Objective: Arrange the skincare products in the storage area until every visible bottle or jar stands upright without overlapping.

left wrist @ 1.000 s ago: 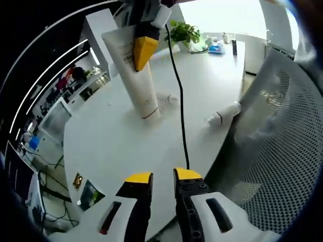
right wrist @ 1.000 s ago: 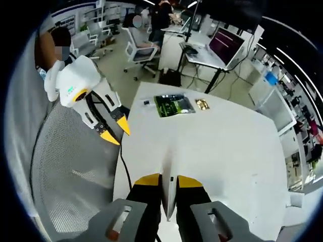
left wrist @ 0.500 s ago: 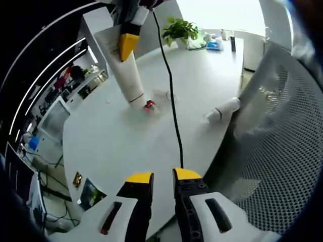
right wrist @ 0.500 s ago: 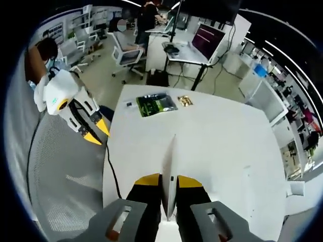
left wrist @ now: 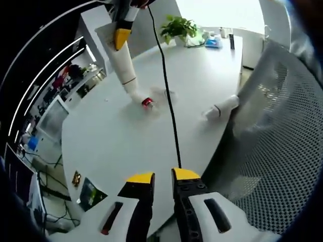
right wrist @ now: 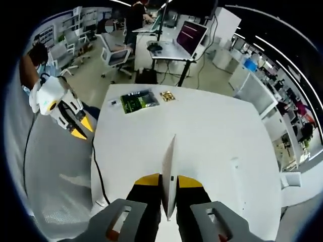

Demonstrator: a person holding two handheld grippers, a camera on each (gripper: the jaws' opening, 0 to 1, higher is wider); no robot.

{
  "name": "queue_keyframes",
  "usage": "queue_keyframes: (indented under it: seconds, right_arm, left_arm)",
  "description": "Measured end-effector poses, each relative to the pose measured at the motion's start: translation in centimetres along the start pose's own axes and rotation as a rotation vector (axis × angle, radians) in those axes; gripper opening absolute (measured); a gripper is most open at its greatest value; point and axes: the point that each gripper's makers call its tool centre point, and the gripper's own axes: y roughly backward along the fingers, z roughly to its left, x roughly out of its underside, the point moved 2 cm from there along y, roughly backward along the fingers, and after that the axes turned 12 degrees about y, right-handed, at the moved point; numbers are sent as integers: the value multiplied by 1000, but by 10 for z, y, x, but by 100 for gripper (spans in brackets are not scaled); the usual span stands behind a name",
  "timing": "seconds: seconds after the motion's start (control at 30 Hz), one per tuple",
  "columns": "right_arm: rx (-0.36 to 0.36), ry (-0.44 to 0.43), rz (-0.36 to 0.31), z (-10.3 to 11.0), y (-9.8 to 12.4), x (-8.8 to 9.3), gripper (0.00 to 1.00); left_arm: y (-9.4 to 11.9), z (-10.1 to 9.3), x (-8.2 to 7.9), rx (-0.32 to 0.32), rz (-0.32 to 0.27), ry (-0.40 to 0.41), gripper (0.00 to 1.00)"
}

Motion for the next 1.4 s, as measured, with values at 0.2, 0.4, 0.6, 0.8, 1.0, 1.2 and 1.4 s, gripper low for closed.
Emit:
queue_keyframes:
  seconds: [0.2, 0.4, 0.6, 0.8, 1.0, 1.2, 1.4]
  right_arm:
    - [-6, -40, -4, -12, 1, 11, 1]
    - [-7, -98, -28, -26, 1, 18, 1]
    - [5, -126, -35, -44, 3, 26, 1]
    - [15, -147, -37, -59, 3, 36, 1]
    - [28, -174, -34, -71, -1, 45, 1]
    - [31, -199, -15, -81, -7, 59, 1]
    - [36, -228, -12, -87, -11, 65, 1]
  left_arm:
    - [0, -1, 0, 4, 1, -1, 13]
    - [-1, -2, 0, 11, 2, -4, 13]
    - [-1, -2, 1, 10, 5, -6, 13]
    - [-1, -1, 2, 4, 11, -11, 12]
    - [-1, 0, 2, 3, 14, -11, 11]
    - [-1, 0, 3, 2, 20, -15, 11]
    - [-2, 2, 5, -4, 29, -16, 10]
